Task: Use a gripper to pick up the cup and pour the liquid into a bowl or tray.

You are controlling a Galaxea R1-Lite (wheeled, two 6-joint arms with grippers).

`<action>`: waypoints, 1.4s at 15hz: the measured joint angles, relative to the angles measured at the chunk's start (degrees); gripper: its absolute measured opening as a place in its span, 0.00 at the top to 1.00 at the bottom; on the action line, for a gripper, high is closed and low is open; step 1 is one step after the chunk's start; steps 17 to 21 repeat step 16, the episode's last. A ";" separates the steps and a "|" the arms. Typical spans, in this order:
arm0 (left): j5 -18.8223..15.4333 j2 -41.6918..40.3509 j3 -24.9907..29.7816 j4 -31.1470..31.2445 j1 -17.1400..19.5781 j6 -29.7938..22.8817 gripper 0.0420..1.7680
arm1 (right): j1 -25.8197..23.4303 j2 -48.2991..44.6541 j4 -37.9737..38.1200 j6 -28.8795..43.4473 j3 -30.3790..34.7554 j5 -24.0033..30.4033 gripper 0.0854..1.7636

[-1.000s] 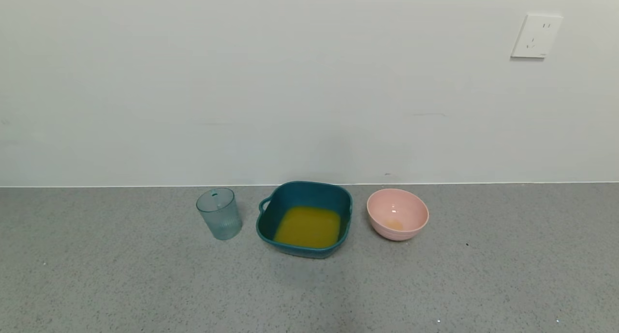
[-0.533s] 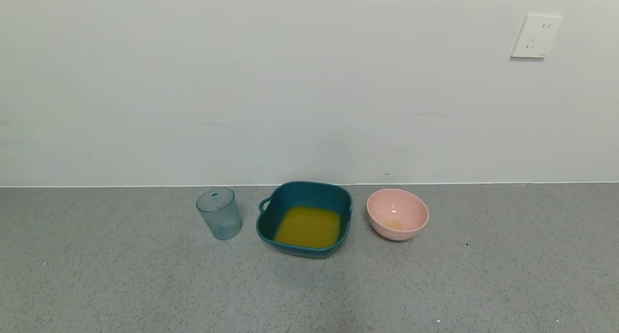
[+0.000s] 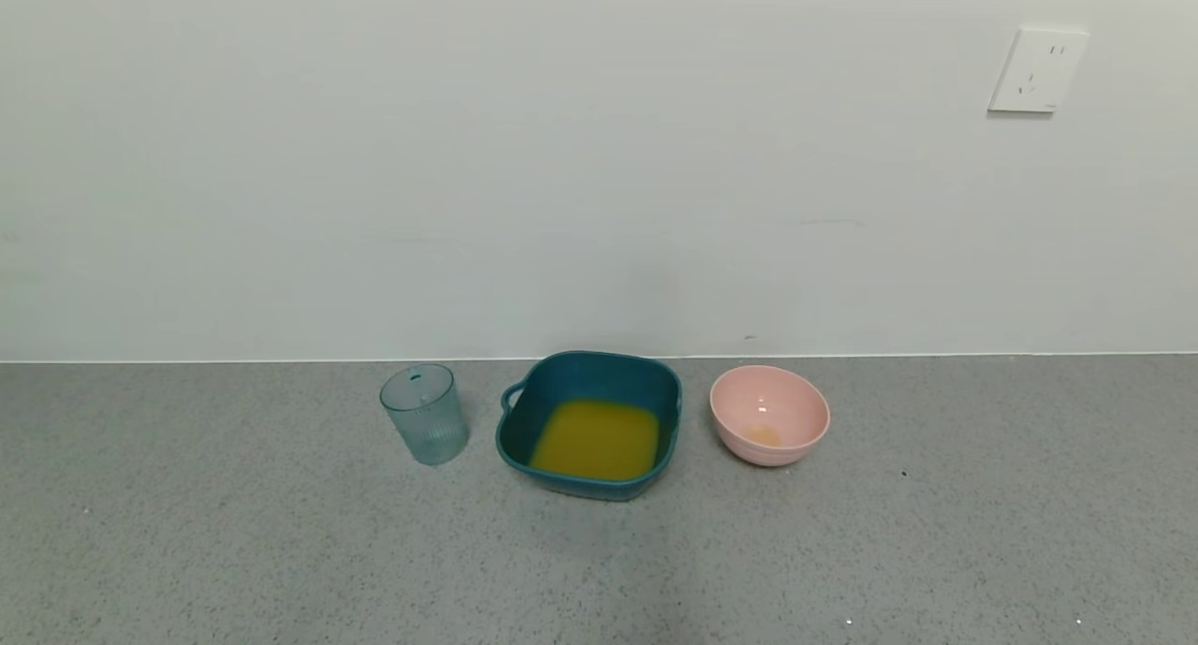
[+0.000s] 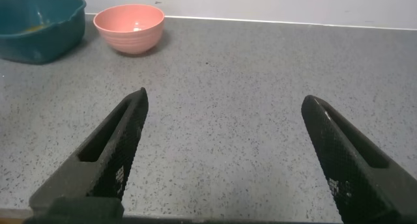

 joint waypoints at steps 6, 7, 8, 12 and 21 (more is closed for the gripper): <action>0.06 0.00 0.07 0.00 0.00 -0.07 0.03 | 0.00 0.00 -0.02 -0.02 0.00 0.00 0.03; 0.05 0.00 0.07 0.00 0.00 -0.05 0.03 | 0.00 0.00 -0.02 0.00 0.00 0.00 0.03; 0.06 0.00 0.07 0.00 0.00 -0.05 0.03 | 0.00 0.00 0.00 -0.02 0.00 0.02 0.03; 0.06 0.00 0.02 0.00 0.00 -0.02 0.03 | 0.00 0.00 -0.02 -0.02 0.00 0.02 0.03; 0.06 0.00 0.02 0.00 0.00 -0.02 0.03 | -0.01 0.00 0.39 0.23 -0.09 -0.11 0.03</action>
